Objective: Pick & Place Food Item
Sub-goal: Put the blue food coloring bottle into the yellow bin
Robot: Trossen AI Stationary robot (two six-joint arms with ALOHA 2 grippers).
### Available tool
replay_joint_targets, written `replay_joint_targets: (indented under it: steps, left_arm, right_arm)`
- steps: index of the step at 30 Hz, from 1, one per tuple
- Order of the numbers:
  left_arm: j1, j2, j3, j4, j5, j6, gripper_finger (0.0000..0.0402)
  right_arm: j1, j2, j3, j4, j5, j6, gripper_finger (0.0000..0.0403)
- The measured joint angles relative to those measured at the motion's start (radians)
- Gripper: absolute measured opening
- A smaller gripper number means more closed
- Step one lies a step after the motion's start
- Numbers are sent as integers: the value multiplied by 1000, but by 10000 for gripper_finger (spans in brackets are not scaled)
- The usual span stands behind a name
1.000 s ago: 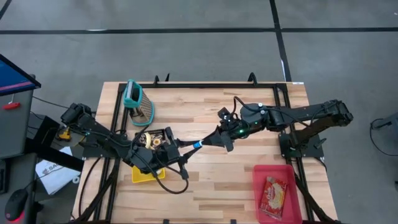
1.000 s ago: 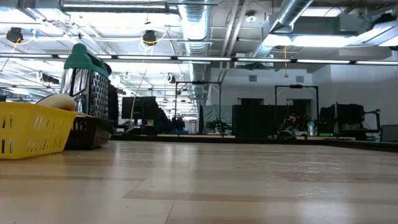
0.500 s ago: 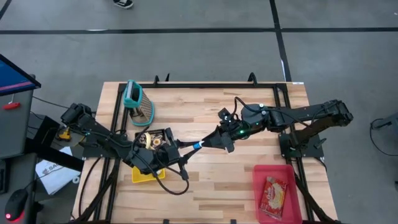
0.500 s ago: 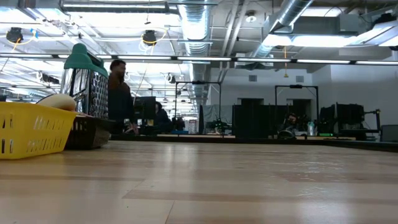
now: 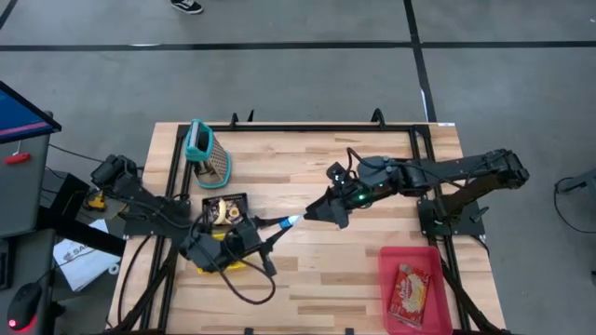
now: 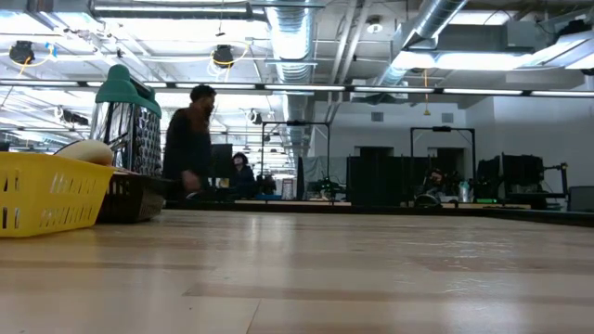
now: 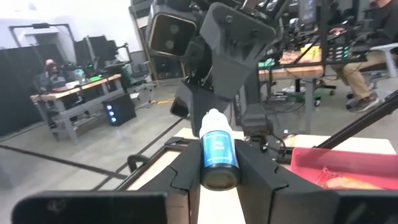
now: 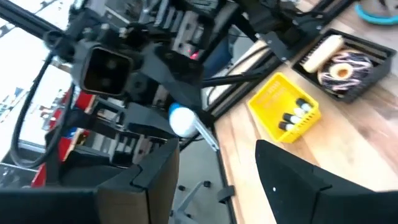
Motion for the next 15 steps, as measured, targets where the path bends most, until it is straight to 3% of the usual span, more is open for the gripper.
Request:
replay_joint_targets:
  steps: [6, 15]
  left_arm:
    - [-88, -13, 0, -155, -145, -149, 74]
    - [-187, -87, 0, -689, -163, -750, 69]
  right_arm:
    - [5, 0, 0, -86, 13, -1, 203]
    - [39, 0, 0, -143, 70, -1, 203]
